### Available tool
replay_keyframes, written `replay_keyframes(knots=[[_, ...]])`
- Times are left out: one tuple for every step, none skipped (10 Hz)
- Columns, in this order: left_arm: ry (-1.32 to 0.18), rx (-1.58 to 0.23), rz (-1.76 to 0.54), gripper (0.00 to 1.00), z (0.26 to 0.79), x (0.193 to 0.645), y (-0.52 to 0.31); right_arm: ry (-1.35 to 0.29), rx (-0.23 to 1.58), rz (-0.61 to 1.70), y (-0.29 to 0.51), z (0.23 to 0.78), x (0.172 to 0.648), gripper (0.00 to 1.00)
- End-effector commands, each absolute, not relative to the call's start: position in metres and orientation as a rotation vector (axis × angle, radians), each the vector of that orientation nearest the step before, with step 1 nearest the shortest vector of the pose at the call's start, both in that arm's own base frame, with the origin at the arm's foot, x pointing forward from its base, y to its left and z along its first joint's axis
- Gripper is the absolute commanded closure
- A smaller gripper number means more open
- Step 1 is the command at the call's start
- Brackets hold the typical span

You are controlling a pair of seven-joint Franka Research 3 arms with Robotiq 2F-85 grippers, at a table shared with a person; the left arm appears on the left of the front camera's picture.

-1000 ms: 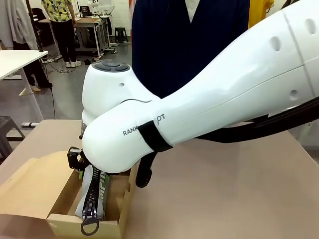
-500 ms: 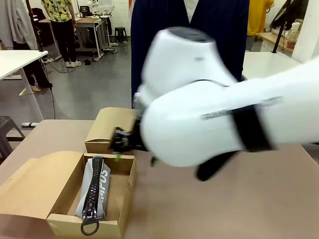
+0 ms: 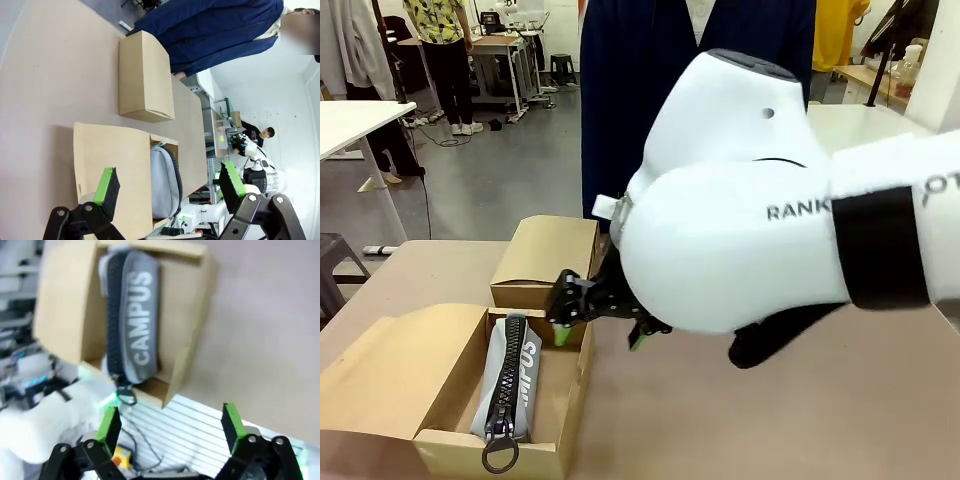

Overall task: Place items inside the box.
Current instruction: Pick up a Pencil pouch or Stapler and place it inside the Mailer Box closest to the robot.

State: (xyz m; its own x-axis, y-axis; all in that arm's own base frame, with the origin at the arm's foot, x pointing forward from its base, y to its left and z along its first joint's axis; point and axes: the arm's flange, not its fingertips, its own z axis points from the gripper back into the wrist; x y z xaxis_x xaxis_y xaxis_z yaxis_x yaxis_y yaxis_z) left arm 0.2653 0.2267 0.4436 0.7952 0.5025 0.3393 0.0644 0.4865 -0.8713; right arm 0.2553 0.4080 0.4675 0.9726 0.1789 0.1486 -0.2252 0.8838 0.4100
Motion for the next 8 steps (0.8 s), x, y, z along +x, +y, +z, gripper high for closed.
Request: replay_keyframes(knots=[[-0.646, -1.061, 0.276, 0.00, 0.443, 0.266, 0.226, -0.013, 0.706, 0.148, 0.304, 0.479, 0.301, 0.00], [-0.646, -1.061, 0.276, 0.00, 0.443, 0.266, 0.226, 0.042, 0.855, 0.101, 0.238, 0.479, 0.310, 0.00], [-0.646, -1.061, 0.276, 0.00, 0.443, 0.266, 0.226, 0.088, 0.935, 0.002, 0.178, 0.470, 0.314, 0.00], [-0.646, -1.061, 0.276, 0.00, 0.443, 0.266, 0.226, 0.156, 1.062, -0.035, 0.130, 0.458, 0.313, 0.00], [-0.646, -1.061, 0.276, 0.00, 0.443, 0.266, 0.226, 0.219, 1.210, -0.090, 0.091, 0.444, 0.305, 0.00], [-0.646, -1.061, 0.276, 0.00, 0.443, 0.266, 0.226, 0.202, 1.199, -0.218, 0.065, 0.430, 0.297, 0.00], [-0.646, -1.061, 0.276, 0.00, 0.443, 0.266, 0.226, 0.166, 0.917, -0.613, 0.049, 0.406, 0.296, 0.00], [-0.646, -1.061, 0.276, 0.00, 0.443, 0.266, 0.226, 0.179, 0.919, -0.497, 0.058, 0.399, 0.293, 0.00]])
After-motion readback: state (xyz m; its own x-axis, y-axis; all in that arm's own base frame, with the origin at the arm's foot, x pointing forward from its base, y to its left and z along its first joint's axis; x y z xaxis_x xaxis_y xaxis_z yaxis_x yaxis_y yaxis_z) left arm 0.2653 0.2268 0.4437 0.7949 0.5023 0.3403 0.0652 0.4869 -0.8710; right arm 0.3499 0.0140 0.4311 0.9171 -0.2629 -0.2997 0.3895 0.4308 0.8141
